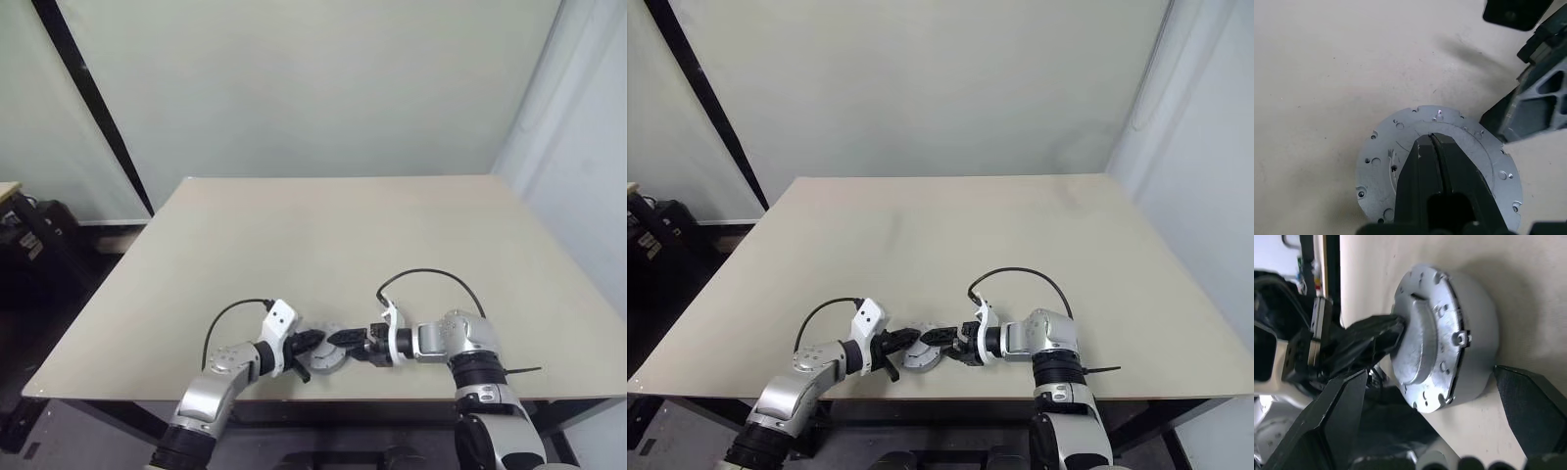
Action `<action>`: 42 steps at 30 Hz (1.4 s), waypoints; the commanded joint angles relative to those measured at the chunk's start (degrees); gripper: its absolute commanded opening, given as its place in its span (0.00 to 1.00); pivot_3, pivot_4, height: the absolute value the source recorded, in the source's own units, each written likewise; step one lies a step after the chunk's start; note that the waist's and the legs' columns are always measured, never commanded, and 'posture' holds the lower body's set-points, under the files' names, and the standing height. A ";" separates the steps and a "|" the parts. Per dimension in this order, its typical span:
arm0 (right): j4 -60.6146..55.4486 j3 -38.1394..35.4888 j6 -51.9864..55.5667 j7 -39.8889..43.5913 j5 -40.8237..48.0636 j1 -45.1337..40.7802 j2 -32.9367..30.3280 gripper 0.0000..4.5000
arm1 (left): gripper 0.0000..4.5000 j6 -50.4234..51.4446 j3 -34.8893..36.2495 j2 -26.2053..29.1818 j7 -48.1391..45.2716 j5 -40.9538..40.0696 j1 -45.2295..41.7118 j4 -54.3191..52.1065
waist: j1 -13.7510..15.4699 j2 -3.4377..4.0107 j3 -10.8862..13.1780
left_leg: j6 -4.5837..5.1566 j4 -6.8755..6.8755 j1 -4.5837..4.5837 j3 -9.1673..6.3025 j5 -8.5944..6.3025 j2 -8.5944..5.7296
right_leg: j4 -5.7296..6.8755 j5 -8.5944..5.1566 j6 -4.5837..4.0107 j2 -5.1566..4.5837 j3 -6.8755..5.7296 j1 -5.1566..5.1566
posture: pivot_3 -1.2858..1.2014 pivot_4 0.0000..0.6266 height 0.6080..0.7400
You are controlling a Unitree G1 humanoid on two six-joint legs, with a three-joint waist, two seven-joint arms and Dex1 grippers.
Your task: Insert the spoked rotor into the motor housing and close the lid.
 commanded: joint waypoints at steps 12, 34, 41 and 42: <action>1.18 -3.68 -1.00 -4.85 4.15 -1.80 3.40 0.79 | 0.00 1.43 0.24 0.83 0.76 0.71 0.91 0.89 | -1.30 0.02 0.00 | 0.00 0.01 0.02 0.01 0.00 0.02 | 0.03 0.00 -0.01 0.00 0.00 -0.01 | 0.52 0.00 1.00; 0.19 -4.51 -0.49 -8.70 7.09 0.13 3.74 0.29 | 0.54 7.64 12.82 3.06 -1.31 -11.22 1.60 -4.44 | -2.62 0.16 -0.06 | 0.01 -0.09 -0.05 -0.01 0.00 0.08 | 0.02 -0.01 -0.02 0.02 0.01 -0.06 | 0.52 0.00 1.00; -1.46 -6.81 0.31 -9.30 10.18 0.66 4.94 0.29 | 1.00 19.69 26.78 5.67 -0.54 -25.68 3.56 -7.62 | -2.60 0.16 -0.02 | 0.00 -0.11 -0.18 -0.05 -0.01 0.07 | -0.06 -0.01 -0.01 0.02 -0.02 -0.14 | 0.52 0.00 1.00; -1.83 -7.18 0.50 -9.26 10.64 0.76 5.21 0.29 | 1.00 21.07 28.25 5.37 0.02 -27.41 4.07 -8.15 | -2.61 0.15 -0.02 | 0.00 -0.12 -0.19 -0.04 -0.01 0.06 | -0.09 -0.01 -0.01 0.00 -0.02 -0.13 | 0.52 0.00 1.00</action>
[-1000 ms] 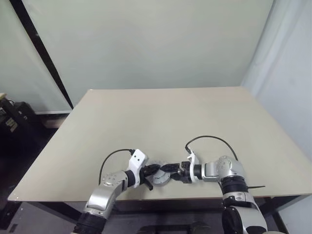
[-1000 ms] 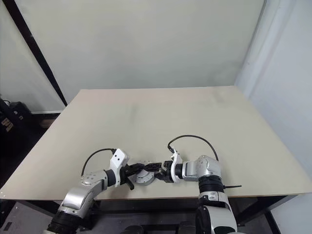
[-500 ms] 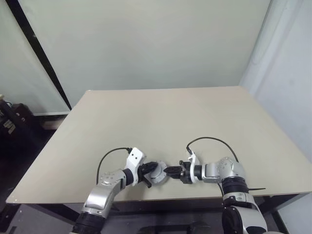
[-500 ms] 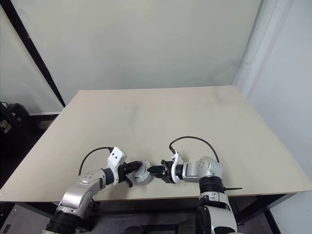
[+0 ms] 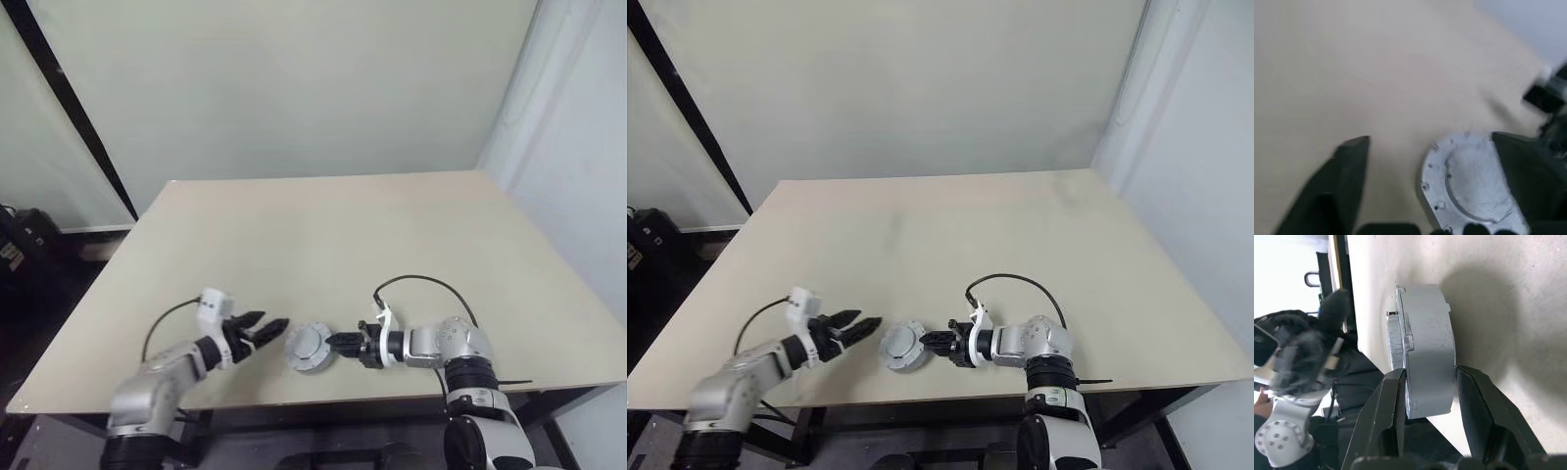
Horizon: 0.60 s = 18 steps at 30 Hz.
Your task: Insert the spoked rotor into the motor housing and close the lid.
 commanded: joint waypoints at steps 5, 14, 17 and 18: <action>-4.37 -5.50 1.40 -0.49 6.73 -0.36 3.98 0.29 | 1.00 8.43 7.73 -2.60 4.05 -12.67 2.90 -4.85 | 0.11 -0.05 0.19 | -0.01 -0.01 -0.16 -0.03 -0.01 0.00 | -0.04 0.00 0.00 -0.01 -0.01 -0.11 | 0.52 0.00 1.00; -9.30 -10.52 4.89 -2.99 13.54 -1.58 8.49 0.29 | 1.00 12.54 9.27 -6.28 8.13 -19.71 5.80 -5.02 | 0.15 -0.03 0.26 | -0.02 0.01 -0.27 -0.05 -0.01 -0.06 | -0.10 0.00 0.00 -0.05 0.00 -0.15 | 0.52 0.00 1.00; -10.59 -10.15 6.02 -3.93 14.91 -1.82 9.37 0.29 | 1.00 13.86 9.21 -8.59 9.87 -22.88 5.82 -5.61 | 0.17 -0.03 0.26 | -0.01 -0.01 -0.44 -0.06 -0.01 -0.04 | -0.09 0.00 -0.01 -0.02 -0.02 -0.33 | 0.52 0.00 1.00; -10.91 -10.03 6.29 -4.32 15.31 -1.86 9.61 0.29 | 1.00 14.18 9.09 -9.25 10.25 -23.73 5.62 -5.60 | 0.17 -0.03 0.26 | -0.01 0.01 -0.55 -0.06 0.00 -0.04 | -0.06 0.02 -0.02 -0.02 -0.01 -0.43 | 0.52 0.00 1.00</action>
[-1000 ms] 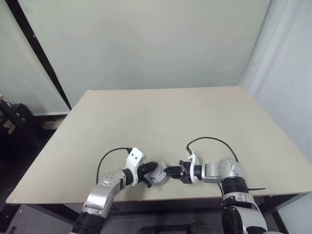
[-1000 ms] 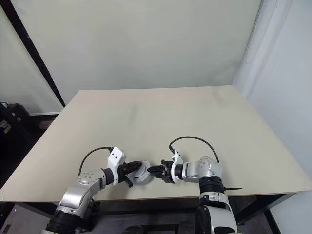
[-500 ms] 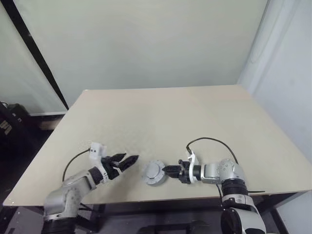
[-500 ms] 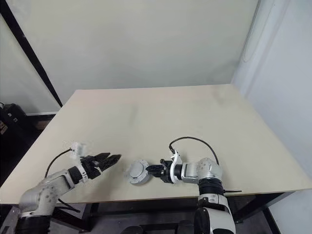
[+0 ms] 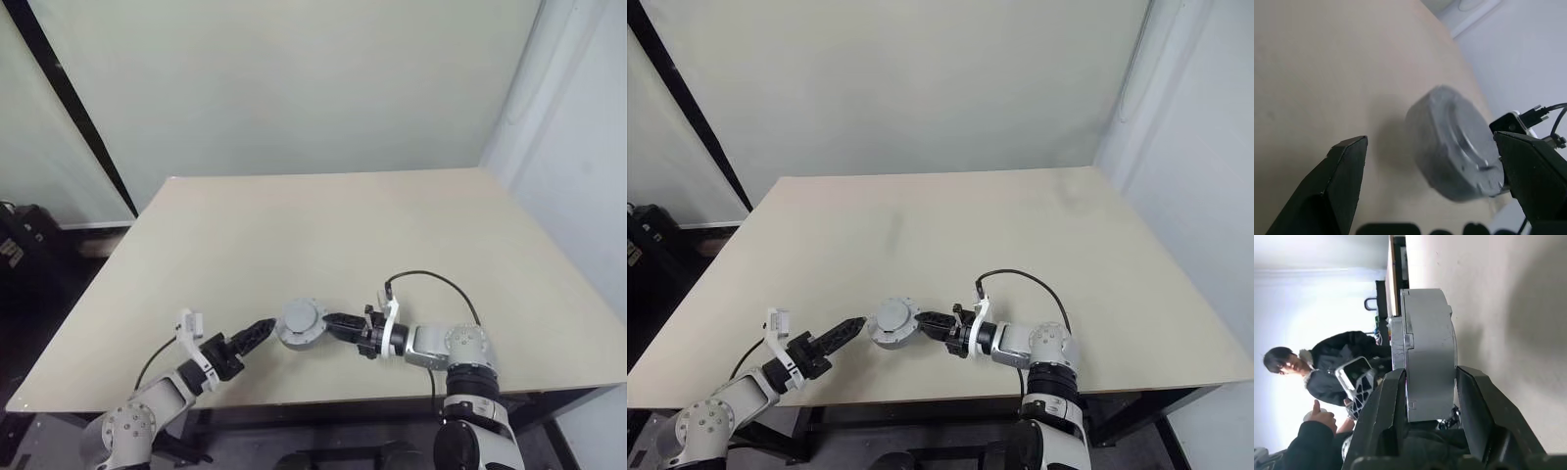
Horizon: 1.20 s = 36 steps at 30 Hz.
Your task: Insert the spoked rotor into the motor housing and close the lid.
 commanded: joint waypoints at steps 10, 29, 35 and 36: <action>-4.45 1.86 2.45 -1.71 6.54 -2.20 4.84 0.29 | 1.00 0.66 -2.34 -5.41 0.63 -4.58 -4.73 4.92 | 0.03 -0.02 -0.01 | 0.01 0.06 -0.27 0.09 0.01 -0.05 | 0.03 0.02 -0.01 0.00 0.07 -0.28 | 0.52 0.00 1.00; -9.30 8.55 0.89 -0.23 6.35 1.19 2.48 0.37 | 0.52 0.89 -2.73 -8.14 -0.23 -6.46 -6.46 10.04 | 0.02 -0.04 -0.02 | 0.02 0.10 -0.27 0.09 0.02 -0.04 | 0.07 0.03 -0.01 0.02 0.08 -0.27 | 0.52 0.00 1.00; -7.39 4.34 -6.08 -4.63 5.64 0.25 4.37 0.64 | 0.46 -1.19 -2.15 -9.30 0.37 -6.67 -6.27 10.19 | 0.04 -0.04 -0.03 | 0.02 0.13 -0.26 0.08 0.02 -0.04 | 0.09 0.03 -0.02 0.02 0.08 -0.26 | 0.52 0.00 1.00; -7.44 4.61 -7.28 -4.67 5.73 0.34 4.20 0.64 | 0.46 -1.92 -1.99 -9.48 0.44 -6.56 -6.31 10.14 | 0.06 -0.04 -0.03 | 0.02 0.13 -0.26 0.09 0.01 -0.04 | 0.08 0.03 -0.02 0.02 0.08 -0.26 | 0.52 0.00 1.00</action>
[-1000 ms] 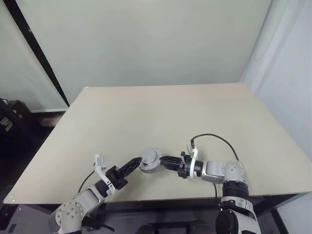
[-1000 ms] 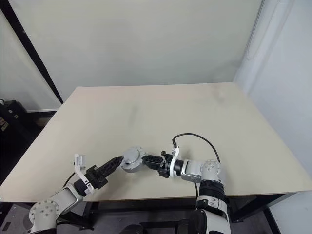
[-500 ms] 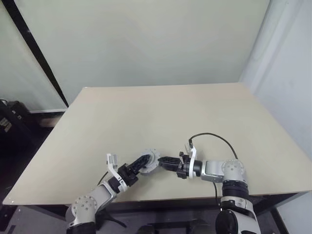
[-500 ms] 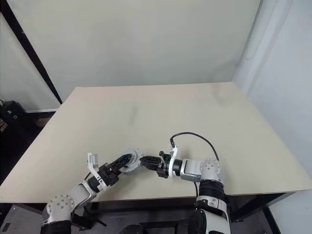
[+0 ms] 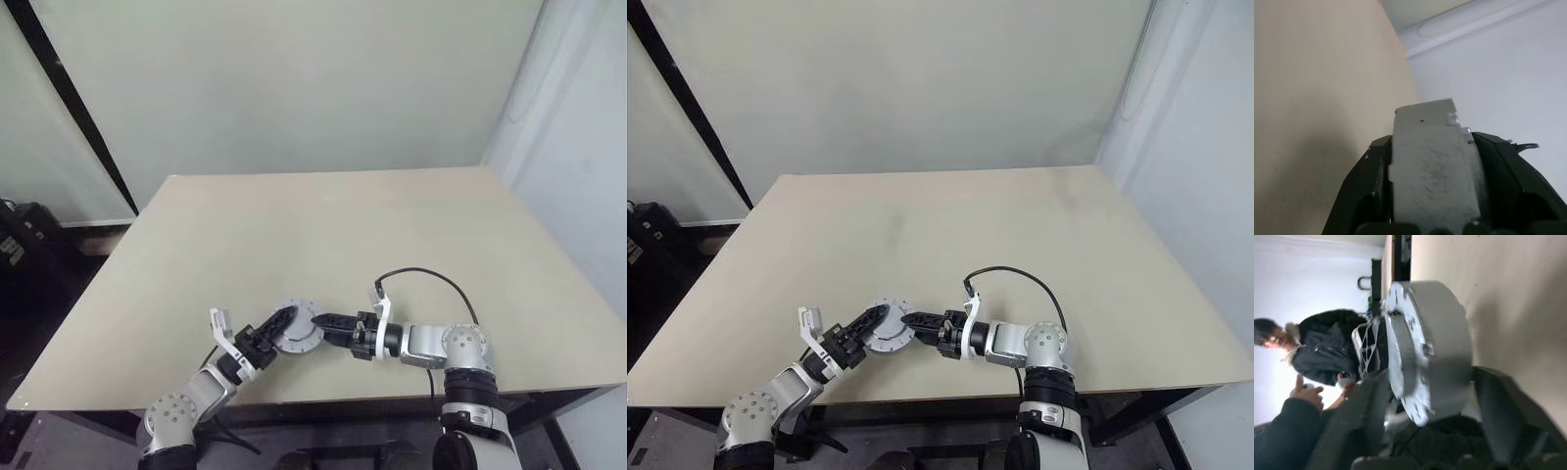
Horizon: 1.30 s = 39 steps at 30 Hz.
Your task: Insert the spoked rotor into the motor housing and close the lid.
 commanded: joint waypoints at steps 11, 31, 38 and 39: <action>-8.16 13.19 -27.44 7.43 -5.81 3.28 -1.43 0.64 | 0.45 -14.88 3.78 -0.46 3.14 4.57 -3.33 -2.18 | -0.01 -0.01 -0.01 | 0.00 -0.01 0.00 -0.01 0.00 0.02 | 0.00 0.01 -0.01 0.02 -0.01 -0.01 | 0.52 0.00 1.00; -15.26 47.15 -70.27 25.69 -37.07 8.35 -23.57 0.64 | 0.45 -36.72 6.08 10.93 9.71 25.19 -5.08 1.08 | 1.40 -0.69 -0.02 | -0.09 0.04 0.11 -0.04 0.05 -0.01 | -0.02 0.03 -0.01 -0.01 -0.02 0.14 | 0.52 0.00 1.00; -15.00 47.35 -70.92 26.08 -38.62 8.36 -23.99 0.64 | 0.45 -40.30 6.31 11.12 10.11 27.58 -5.13 6.45 | 2.64 -1.13 -0.08 | -0.10 0.09 0.12 -0.05 0.05 -0.02 | -0.02 0.05 -0.04 -0.01 -0.04 0.18 | 0.52 0.00 1.00; -14.98 47.36 -70.94 26.09 -38.70 8.39 -24.05 0.64 | 0.45 -40.58 6.26 10.99 10.21 27.80 -5.22 6.88 | 2.79 -1.14 -0.08 | -0.10 0.09 0.11 -0.06 0.05 -0.02 | -0.03 0.05 -0.05 -0.01 -0.05 0.19 | 0.52 0.00 1.00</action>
